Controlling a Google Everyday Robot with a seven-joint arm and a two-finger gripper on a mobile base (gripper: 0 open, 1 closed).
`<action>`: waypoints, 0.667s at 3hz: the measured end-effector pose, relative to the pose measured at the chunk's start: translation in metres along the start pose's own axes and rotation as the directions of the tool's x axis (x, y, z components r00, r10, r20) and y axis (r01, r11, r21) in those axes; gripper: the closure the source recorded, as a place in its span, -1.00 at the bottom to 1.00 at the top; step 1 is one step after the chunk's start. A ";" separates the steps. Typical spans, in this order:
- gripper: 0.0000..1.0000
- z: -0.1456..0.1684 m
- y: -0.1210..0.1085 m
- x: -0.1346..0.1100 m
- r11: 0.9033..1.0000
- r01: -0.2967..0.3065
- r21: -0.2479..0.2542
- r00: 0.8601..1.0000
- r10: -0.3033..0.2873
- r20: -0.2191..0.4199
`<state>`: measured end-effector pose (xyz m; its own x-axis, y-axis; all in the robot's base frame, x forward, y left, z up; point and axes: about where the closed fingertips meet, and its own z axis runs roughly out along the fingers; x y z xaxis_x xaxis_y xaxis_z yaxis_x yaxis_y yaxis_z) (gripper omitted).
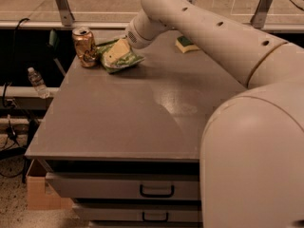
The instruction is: Move green jalapeno chip bag near orange can
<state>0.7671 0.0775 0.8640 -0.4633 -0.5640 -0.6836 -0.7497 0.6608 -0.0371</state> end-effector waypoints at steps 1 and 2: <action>-1.00 -0.028 -0.011 -0.009 0.997 0.053 0.052 0.997 -0.055 0.045; -1.00 -0.084 -0.018 -0.021 0.993 0.104 0.050 0.983 -0.111 0.147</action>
Offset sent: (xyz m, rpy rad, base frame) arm -0.0542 -0.1009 0.1494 0.0113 -0.4480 0.3481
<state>0.7506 0.0352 0.9403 -0.3028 -0.5545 -0.7751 -0.7691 0.6225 -0.1449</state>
